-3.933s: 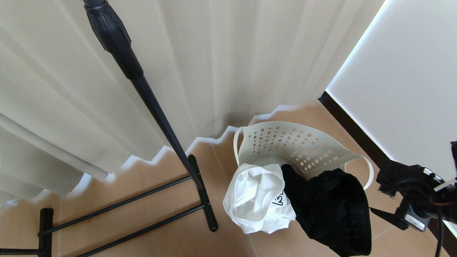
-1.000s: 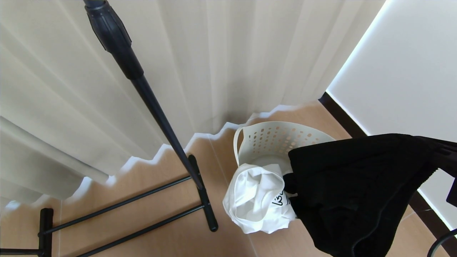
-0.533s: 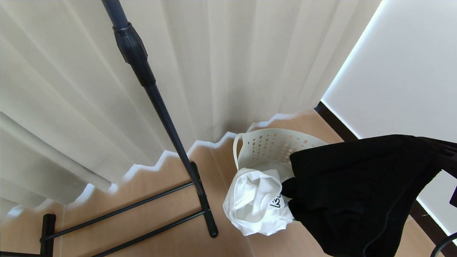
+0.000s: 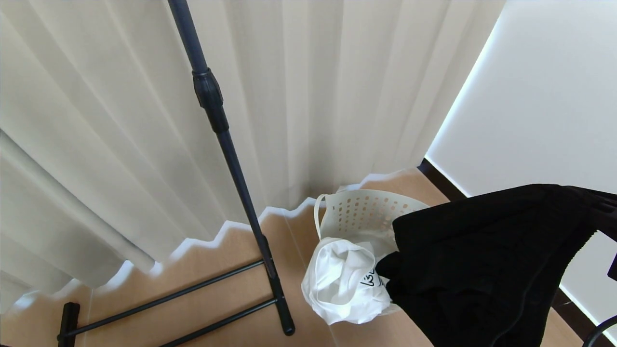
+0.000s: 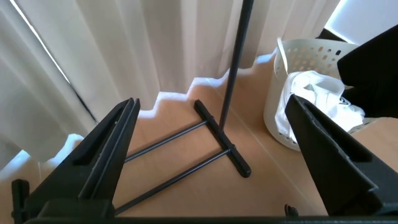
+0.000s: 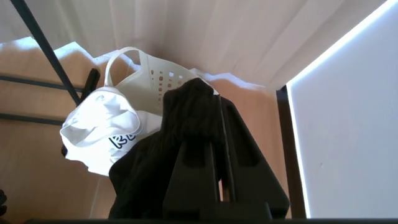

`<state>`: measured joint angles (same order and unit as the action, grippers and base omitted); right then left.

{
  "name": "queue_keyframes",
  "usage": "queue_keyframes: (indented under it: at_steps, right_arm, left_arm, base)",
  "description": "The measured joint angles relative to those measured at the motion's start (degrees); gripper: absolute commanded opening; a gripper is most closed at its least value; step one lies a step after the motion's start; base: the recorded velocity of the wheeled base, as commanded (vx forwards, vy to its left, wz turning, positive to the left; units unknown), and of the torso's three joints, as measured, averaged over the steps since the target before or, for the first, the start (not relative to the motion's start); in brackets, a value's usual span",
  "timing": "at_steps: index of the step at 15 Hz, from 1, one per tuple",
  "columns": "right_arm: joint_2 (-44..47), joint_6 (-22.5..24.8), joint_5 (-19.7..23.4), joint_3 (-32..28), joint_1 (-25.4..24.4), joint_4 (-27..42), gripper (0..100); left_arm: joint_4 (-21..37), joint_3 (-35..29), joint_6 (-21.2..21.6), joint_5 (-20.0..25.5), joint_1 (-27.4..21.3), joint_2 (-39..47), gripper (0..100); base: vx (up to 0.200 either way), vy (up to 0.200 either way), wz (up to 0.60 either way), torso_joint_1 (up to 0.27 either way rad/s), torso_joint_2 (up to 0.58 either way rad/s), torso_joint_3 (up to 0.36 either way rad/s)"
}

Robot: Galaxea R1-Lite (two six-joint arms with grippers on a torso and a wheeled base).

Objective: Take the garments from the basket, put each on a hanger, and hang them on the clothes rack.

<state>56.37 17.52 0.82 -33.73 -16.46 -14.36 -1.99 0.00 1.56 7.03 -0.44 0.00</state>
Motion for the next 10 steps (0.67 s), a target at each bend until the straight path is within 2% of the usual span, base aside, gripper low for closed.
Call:
queue_keyframes:
  at_steps: [3,10]
  right_arm:
    - [0.4,0.0,-0.1,0.0,0.2,0.0,0]
    - [0.5,0.1,-0.1,0.1,0.3,-0.1,0]
  left_arm:
    - [0.0,0.0,-0.1,0.0,0.0,0.0,100]
    - [0.0,0.0,-0.1,0.0,0.0,0.0,100]
  base:
    - [0.000,0.000,0.00,-0.012,-0.25,-0.058]
    - [0.000,0.000,0.00,0.036,-0.43,-0.182]
